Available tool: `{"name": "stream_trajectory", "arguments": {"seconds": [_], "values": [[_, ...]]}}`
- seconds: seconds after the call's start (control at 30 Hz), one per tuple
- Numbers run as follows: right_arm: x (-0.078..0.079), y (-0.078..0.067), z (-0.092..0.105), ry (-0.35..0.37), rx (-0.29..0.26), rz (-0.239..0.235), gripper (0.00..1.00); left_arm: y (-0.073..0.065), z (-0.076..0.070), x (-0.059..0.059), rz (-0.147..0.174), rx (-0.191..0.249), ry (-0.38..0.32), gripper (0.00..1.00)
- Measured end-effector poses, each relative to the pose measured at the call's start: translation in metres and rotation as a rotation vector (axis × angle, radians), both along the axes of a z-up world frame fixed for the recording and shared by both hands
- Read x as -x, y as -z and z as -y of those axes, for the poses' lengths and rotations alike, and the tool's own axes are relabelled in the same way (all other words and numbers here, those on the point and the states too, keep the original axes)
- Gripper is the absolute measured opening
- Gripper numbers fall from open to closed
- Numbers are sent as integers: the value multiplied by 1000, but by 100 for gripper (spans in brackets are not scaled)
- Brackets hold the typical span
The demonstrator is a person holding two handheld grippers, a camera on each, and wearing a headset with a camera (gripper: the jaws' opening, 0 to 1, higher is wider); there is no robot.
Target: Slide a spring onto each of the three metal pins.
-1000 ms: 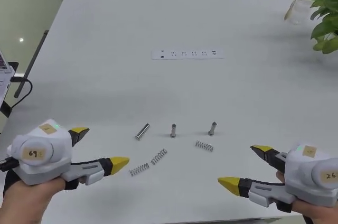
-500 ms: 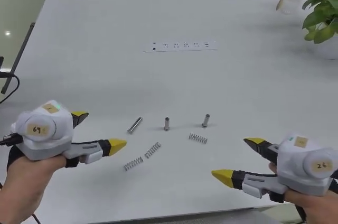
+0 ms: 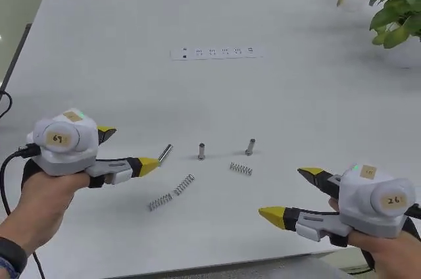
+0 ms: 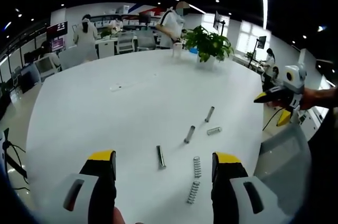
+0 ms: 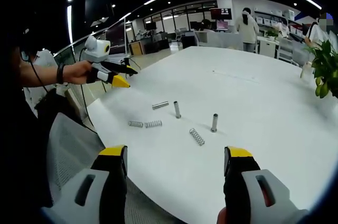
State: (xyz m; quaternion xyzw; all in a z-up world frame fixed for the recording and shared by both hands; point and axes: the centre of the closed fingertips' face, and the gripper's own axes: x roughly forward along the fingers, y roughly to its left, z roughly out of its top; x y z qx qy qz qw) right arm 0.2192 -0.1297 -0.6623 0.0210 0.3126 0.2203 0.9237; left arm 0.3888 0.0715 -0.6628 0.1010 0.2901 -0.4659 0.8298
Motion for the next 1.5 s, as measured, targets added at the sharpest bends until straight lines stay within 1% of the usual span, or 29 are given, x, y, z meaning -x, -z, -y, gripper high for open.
{"name": "stream_trajectory", "arguments": {"seconds": [0.17, 0.2, 0.37, 0.47, 0.53, 0.77, 1.0, 1.17, 1.3, 1.33, 1.4, 1.5], "values": [[0, 0, 1, 3, 0, -2, 73, 4, 9, -7, -3, -5, 9, 69], [0, 0, 1, 3, -1, -2, 73, 6, 11, -9, -5, -7, 10, 69], [-1, 0, 2, 7, -2, -2, 74, 13, 19, -14, -19, -8, 16, 68], [-3, -1, 4, 12, -4, -1, 74, 24, 22, -17, -39, -21, 19, 67], [-4, -1, 3, 11, -6, 0, 74, 29, 24, -19, -45, -30, 21, 67], [-4, -1, 3, 9, -6, -3, 73, 44, 34, -26, -73, -33, 17, 64], [-2, 1, 6, 16, -5, -11, 73, 62, 44, -29, -106, -46, 13, 61], [0, 3, 6, 17, -4, -17, 73, 73, 47, -31, -125, -60, 11, 59], [1, 4, 7, 24, -6, -20, 73, 81, 47, -36, -138, -69, 3, 56], [1, 4, 7, 24, -5, -20, 73, 82, 47, -37, -140, -70, 0, 55], [1, 5, 8, 28, -7, -20, 73, 87, 46, -40, -157, -72, -19, 52], [1, 6, 8, 27, -4, -24, 73, 90, 47, -42, -161, -76, -25, 50]]}}
